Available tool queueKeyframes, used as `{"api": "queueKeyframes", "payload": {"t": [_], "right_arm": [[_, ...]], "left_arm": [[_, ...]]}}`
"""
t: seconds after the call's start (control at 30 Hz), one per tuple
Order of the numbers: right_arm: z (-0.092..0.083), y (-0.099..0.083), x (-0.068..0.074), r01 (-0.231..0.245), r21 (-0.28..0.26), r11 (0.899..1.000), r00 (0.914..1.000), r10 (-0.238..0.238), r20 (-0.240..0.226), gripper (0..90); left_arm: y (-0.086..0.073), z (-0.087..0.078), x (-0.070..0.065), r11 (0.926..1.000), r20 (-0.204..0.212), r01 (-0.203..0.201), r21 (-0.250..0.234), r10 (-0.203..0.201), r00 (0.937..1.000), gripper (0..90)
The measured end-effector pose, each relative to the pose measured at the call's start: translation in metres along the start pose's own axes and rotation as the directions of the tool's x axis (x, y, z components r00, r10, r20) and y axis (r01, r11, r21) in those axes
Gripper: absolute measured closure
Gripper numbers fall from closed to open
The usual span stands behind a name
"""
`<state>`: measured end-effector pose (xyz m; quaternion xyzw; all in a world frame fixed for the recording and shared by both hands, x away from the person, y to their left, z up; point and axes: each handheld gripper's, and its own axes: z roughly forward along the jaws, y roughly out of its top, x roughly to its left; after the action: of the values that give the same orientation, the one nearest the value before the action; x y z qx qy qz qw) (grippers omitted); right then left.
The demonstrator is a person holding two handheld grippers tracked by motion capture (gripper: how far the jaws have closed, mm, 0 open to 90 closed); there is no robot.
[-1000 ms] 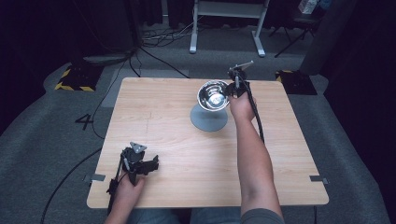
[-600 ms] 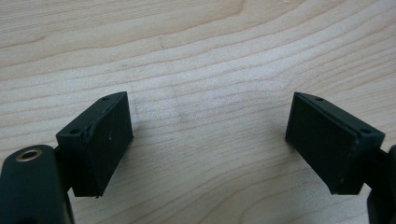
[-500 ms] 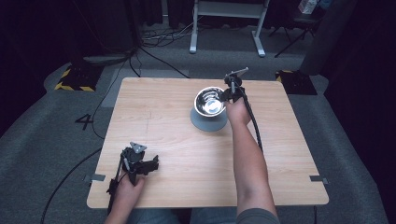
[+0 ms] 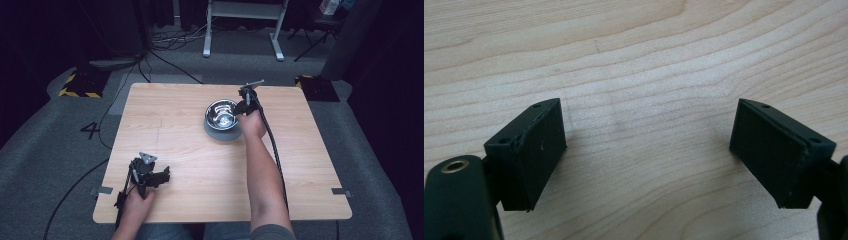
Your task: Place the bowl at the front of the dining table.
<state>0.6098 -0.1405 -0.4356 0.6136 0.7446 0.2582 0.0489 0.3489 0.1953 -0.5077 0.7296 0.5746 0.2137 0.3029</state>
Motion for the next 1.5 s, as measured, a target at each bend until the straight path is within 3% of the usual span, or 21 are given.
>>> {"api": "queueKeyframes", "payload": {"t": [0.33,0.5,0.8,1.03,1.13,1.5], "right_arm": [[0.007,-0.003,-0.001,-0.004,0.027,1.0,0.9999,0.004,-0.012,84.2],[0.004,-0.002,-0.004,-0.033,0.012,0.999,0.9979,0.034,-0.054,72.3],[-0.01,0.0,-0.012,-0.051,-0.025,0.998,0.9984,0.051,-0.024,61.4],[-0.03,0.001,-0.012,-0.034,-0.095,0.995,0.9993,0.032,-0.017,58.4],[-0.036,0.002,-0.01,-0.028,-0.101,0.994,0.9995,0.026,-0.017,58.0],[-0.065,0.001,0.0,0.054,-0.16,0.986,0.9983,-0.056,-0.013,55.9]], "left_arm": [[0.0,0.0,0.0,1.0,0.0,0.0,0.0,0.0,1.0,14.8],[0.0,0.0,0.0,1.0,0.0,0.0,0.0,0.0,1.0,14.8],[0.0,0.0,0.0,1.0,0.0,0.0,0.0,0.0,1.0,14.8],[0.0,0.0,0.0,1.0,0.0,0.0,0.0,0.0,1.0,14.8],[0.0,0.0,0.0,1.0,0.0,0.0,0.0,0.0,1.0,14.8],[0.0,0.0,0.0,1.0,0.0,0.0,0.0,0.0,1.0,14.8]]}}
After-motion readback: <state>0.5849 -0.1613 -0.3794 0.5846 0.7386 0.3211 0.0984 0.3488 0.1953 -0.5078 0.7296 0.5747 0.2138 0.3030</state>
